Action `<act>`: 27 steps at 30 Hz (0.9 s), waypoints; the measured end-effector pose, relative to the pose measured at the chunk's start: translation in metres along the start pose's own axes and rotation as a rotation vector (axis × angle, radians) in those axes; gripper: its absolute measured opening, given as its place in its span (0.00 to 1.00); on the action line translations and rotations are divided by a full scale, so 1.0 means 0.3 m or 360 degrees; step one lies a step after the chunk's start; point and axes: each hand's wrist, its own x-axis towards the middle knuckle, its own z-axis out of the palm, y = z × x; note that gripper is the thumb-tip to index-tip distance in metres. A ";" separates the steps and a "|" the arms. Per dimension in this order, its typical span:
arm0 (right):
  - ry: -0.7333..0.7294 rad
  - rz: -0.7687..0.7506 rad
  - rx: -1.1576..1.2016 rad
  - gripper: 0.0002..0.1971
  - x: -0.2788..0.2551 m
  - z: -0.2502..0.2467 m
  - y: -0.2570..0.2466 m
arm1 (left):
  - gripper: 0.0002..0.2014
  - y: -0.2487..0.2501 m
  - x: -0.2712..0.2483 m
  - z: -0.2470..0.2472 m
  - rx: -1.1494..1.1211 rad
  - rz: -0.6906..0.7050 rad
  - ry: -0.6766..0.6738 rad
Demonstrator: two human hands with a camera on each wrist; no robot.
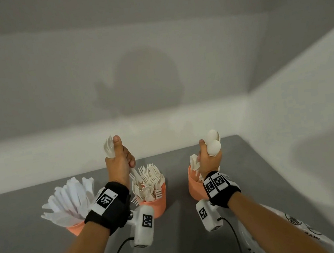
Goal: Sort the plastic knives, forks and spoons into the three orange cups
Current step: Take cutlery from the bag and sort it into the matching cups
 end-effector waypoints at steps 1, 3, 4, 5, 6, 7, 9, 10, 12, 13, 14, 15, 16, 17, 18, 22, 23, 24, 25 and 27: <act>-0.0035 -0.0011 -0.0033 0.18 -0.002 -0.003 0.005 | 0.26 -0.006 0.003 -0.003 0.0014 0.0001 -0.0002; -0.0150 -0.0040 -0.0158 0.20 -0.014 -0.012 0.012 | 0.26 -0.020 0.008 -0.011 0.0039 0.0000 -0.0010; -0.0218 -0.0072 -0.0259 0.22 -0.021 -0.020 0.015 | 0.25 -0.029 0.008 -0.014 0.0041 -0.0003 -0.0012; -0.0284 -0.0126 -0.0376 0.25 -0.026 -0.029 0.020 | 0.25 -0.035 0.008 -0.016 0.0039 -0.0009 -0.0013; -0.0338 -0.0205 -0.0487 0.26 -0.030 -0.039 0.025 | 0.25 -0.039 0.008 -0.015 0.0039 -0.0014 -0.0017; -0.0389 -0.0271 -0.0589 0.26 -0.033 -0.048 0.027 | 0.25 -0.043 0.009 -0.013 0.0044 -0.0015 -0.0025; -0.0462 -0.0345 -0.0753 0.25 -0.038 -0.063 0.015 | 0.25 -0.046 0.008 -0.004 0.0078 -0.0013 -0.0047; -0.0483 -0.0386 -0.0821 0.26 -0.033 -0.068 0.009 | 0.25 -0.048 0.008 0.002 0.0097 -0.0011 -0.0057; -0.0501 -0.0601 -0.1014 0.24 -0.021 -0.082 0.007 | 0.25 -0.052 0.004 0.016 0.0131 -0.0005 -0.0081; -0.0504 -0.0681 -0.1145 0.21 -0.017 -0.091 0.010 | 0.25 -0.056 0.002 0.022 0.0171 0.0000 -0.0101; -0.0492 -0.0717 -0.1262 0.23 -0.017 -0.098 0.009 | 0.25 -0.063 -0.001 0.027 0.0228 0.0005 -0.0128; -0.0472 -0.0730 -0.1345 0.27 -0.017 -0.106 0.015 | 0.25 -0.074 -0.003 0.028 0.0292 0.0001 -0.0159; -0.0451 -0.0757 -0.1386 0.28 -0.015 -0.117 0.019 | 0.25 -0.088 -0.005 0.025 0.0348 -0.0008 -0.0188; -0.0435 -0.0783 -0.1406 0.25 -0.012 -0.128 0.024 | 0.25 -0.103 -0.008 0.019 0.0403 -0.0017 -0.0221; -0.0445 -0.0803 -0.1445 0.20 -0.007 -0.140 0.023 | 0.25 -0.123 -0.009 0.009 0.0494 -0.0014 -0.0253; -0.0529 -0.0696 -0.1756 0.20 0.018 -0.178 0.023 | 0.26 -0.172 -0.023 -0.025 0.1001 0.0058 -0.0385; -0.0538 -0.0672 -0.1758 0.22 0.021 -0.185 0.024 | 0.25 -0.172 -0.026 -0.028 0.1074 0.0063 -0.0393; -0.0542 -0.0647 -0.1730 0.22 0.026 -0.188 0.026 | 0.25 -0.174 -0.026 -0.030 0.1141 0.0082 -0.0389; -0.0546 -0.0610 -0.1696 0.21 0.029 -0.187 0.027 | 0.24 -0.177 -0.022 -0.033 0.1205 0.0106 -0.0383; -0.0533 -0.0544 -0.1637 0.19 0.031 -0.182 0.033 | 0.21 -0.179 -0.017 -0.040 0.1286 0.0158 -0.0374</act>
